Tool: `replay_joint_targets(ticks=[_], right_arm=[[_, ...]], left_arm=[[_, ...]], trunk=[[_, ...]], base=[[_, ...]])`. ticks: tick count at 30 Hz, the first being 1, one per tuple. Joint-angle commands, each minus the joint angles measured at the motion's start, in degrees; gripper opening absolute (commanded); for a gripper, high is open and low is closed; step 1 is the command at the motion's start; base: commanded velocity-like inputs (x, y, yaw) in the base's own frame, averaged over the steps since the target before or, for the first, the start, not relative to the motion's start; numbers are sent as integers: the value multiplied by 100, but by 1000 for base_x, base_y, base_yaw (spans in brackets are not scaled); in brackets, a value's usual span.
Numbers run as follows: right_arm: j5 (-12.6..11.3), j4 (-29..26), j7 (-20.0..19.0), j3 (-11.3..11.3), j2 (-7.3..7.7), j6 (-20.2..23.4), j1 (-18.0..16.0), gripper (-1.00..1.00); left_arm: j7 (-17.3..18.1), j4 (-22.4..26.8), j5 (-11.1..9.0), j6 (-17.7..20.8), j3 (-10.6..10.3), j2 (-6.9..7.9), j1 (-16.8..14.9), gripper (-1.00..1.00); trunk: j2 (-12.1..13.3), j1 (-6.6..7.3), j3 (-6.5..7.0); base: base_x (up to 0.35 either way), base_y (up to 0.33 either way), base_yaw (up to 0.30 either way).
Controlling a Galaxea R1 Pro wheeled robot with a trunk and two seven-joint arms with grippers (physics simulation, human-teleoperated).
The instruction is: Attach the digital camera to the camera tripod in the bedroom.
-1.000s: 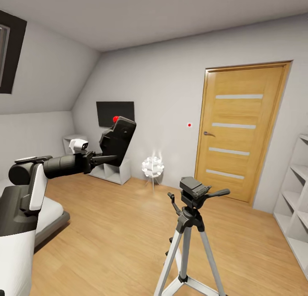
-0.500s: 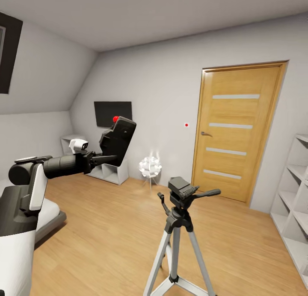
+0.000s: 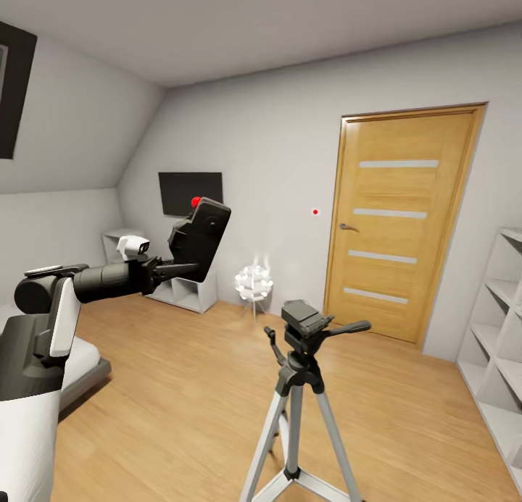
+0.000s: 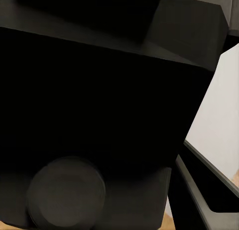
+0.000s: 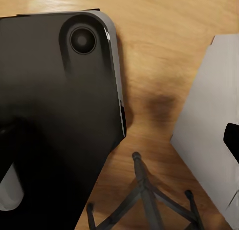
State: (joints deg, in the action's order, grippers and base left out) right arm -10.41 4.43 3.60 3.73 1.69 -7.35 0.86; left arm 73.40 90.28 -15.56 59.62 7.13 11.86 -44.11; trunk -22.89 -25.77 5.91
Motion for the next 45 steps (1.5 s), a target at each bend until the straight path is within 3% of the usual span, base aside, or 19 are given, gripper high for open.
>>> replay_joint_targets(ticks=[1,13,45], right_arm=[[-53,9,1,40,-2,-30,-2,100],[-50,9,1,40,-2,-30,-4,100],[-54,9,1,40,-2,-30,-4,100]], left_arm=[[17,-1,-9,38,0,1,-2,-100],[17,-1,-9,38,2,1,-2,-100],[17,-1,-9,38,1,1,-2,-100]], trunk=[[-3,-2,0],[-3,-2,0],[-3,-2,0]], base=[[0,-140,0],[0,-110,0],[-36,-3,-1]])
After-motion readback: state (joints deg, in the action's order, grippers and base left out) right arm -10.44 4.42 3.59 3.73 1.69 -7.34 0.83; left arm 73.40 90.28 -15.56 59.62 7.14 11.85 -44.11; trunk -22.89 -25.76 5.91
